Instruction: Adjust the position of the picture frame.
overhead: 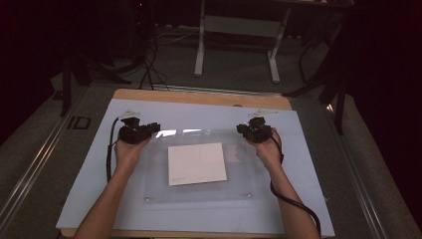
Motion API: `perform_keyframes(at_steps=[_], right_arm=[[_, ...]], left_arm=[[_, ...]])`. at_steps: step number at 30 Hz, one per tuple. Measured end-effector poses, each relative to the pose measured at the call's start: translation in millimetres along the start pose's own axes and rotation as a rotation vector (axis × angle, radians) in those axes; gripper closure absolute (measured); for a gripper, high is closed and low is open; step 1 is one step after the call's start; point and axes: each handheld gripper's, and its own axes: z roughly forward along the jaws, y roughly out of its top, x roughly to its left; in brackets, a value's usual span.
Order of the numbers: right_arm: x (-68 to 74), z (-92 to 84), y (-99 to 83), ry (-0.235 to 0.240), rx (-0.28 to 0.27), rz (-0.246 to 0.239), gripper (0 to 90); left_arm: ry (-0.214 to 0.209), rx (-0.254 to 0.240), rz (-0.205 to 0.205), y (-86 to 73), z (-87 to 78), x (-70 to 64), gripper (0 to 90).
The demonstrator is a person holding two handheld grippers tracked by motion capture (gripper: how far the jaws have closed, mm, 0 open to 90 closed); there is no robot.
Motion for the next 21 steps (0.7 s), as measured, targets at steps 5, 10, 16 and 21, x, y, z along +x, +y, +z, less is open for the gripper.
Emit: perform_keyframes(at_steps=[5, 10, 16, 21], right_arm=[[-2.0, -4.5, -10.7, -0.007, 0.007, 0.011, 82.2], [-9.3, -0.6, -20.1, 0.000, 0.010, 0.045, 82.1], [-13.0, 3.5, -27.8, -0.004, 0.017, 0.062, 82.4], [-16.9, 5.9, -31.9, -0.007, 0.020, 0.073, 82.5]], left_arm=[[0.003, 0.038, -0.009, -0.6, 15.5, 1.0, 78.0], [0.017, 0.046, -0.004, -1.0, 22.2, -3.6, 78.2], [0.028, 0.058, -0.004, -2.3, 27.4, -6.0, 78.2], [0.027, 0.062, -0.013, -4.1, 33.8, -7.0, 78.1]])
